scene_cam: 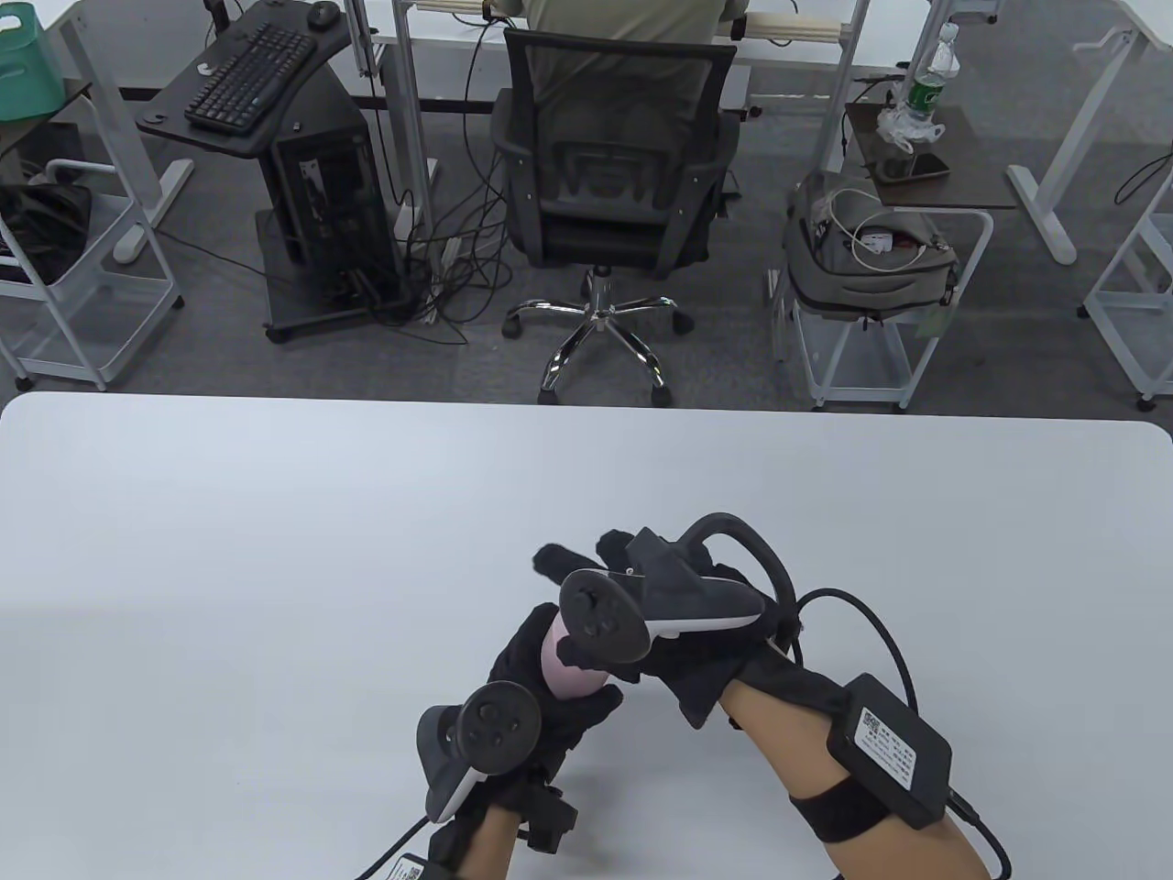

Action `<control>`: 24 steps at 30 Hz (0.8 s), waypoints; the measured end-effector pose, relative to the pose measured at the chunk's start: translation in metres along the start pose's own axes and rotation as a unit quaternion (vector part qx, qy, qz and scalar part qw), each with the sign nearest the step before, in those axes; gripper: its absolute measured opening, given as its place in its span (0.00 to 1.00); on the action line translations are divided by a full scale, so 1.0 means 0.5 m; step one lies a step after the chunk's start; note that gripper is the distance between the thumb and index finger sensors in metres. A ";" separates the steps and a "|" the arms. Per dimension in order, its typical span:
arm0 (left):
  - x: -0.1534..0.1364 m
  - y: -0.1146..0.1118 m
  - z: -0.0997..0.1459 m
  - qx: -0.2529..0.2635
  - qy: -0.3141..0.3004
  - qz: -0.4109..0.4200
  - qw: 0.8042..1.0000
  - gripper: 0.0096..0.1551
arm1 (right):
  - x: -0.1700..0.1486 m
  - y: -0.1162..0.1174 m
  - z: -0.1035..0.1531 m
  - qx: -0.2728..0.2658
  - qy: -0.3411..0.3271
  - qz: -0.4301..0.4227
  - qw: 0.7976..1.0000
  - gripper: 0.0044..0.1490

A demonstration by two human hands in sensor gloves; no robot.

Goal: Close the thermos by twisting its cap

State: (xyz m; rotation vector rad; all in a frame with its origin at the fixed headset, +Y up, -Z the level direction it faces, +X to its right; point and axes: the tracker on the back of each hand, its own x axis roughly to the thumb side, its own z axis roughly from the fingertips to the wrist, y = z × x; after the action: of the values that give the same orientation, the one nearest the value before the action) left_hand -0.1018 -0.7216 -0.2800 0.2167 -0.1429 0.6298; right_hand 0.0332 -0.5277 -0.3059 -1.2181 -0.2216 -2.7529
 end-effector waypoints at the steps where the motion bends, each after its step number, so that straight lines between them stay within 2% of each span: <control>1: 0.000 0.000 0.000 0.000 0.000 0.000 1.000 0.75 | 0.001 0.000 0.000 0.007 -0.005 -0.004 1.000 0.44; 7: 0.000 0.000 0.000 0.001 0.000 0.000 1.000 0.75 | 0.012 0.005 -0.007 0.020 -0.007 0.017 1.000 0.36; 12: 0.001 0.001 0.000 0.002 -0.001 0.000 1.000 0.75 | 0.006 0.008 -0.011 0.012 0.043 0.030 0.999 0.36; 18: 0.005 -0.001 0.000 0.000 -0.008 -0.008 1.000 0.75 | 0.010 0.014 -0.020 -0.010 0.103 0.090 0.991 0.39; 24: 0.004 -0.001 0.000 0.000 -0.007 -0.004 1.000 0.75 | 0.010 0.018 -0.029 -0.020 0.137 0.103 0.985 0.45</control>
State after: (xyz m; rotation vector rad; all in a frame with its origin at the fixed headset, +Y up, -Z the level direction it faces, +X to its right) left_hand -0.1000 -0.7207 -0.2797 0.2215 -0.1550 0.6196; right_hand 0.0209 -0.5392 -0.3112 -0.8052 -0.0113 -2.7109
